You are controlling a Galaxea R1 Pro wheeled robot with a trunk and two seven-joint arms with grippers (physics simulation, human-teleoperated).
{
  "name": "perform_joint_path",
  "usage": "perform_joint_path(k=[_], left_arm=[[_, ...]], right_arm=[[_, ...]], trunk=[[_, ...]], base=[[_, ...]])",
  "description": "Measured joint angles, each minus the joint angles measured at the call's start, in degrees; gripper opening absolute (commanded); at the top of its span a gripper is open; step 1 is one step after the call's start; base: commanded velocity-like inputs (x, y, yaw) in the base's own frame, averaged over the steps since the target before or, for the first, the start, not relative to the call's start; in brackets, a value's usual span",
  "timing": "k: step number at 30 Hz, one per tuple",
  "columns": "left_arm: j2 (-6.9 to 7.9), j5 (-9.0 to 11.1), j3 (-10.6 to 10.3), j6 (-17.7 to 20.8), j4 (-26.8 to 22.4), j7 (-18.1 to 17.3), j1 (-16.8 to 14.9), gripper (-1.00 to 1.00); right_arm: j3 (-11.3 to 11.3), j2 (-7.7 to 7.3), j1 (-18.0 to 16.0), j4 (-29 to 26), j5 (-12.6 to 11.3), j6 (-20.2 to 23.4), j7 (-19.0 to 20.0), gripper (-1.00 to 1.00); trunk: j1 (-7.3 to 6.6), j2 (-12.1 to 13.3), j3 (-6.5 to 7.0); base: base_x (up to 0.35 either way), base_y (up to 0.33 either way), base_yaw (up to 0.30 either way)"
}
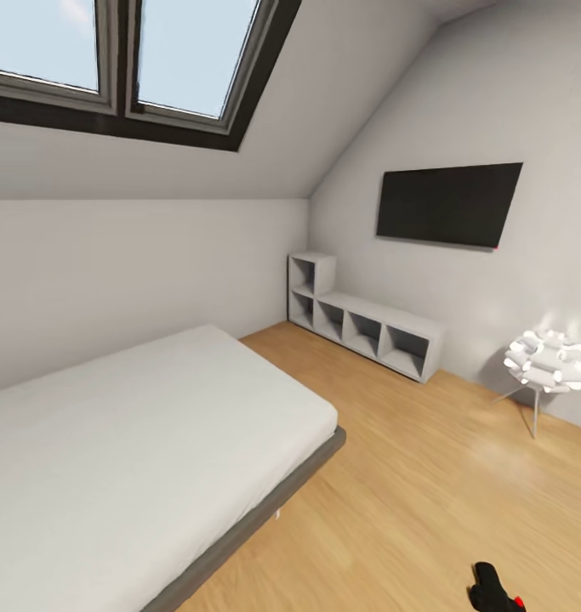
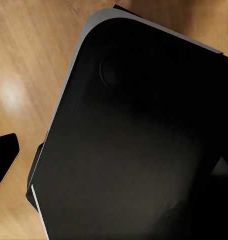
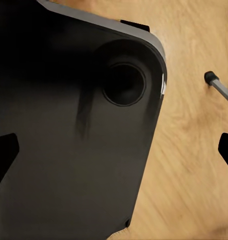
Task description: Attach the digital camera to the camera tripod in the bedroom.
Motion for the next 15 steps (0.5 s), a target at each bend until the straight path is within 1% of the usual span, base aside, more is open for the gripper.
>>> perform_joint_path(k=[15], left_arm=[[0.0, -0.01, 0.01, -0.07, 0.0, 0.0, -0.02, 1.0]], right_arm=[[-0.02, -0.21, 0.0, 0.01, -0.03, -0.01, 0.0, 1.0]], trunk=[[0.0, 0.0, 0.0]], base=[[0.321, 0.0, -0.243]])
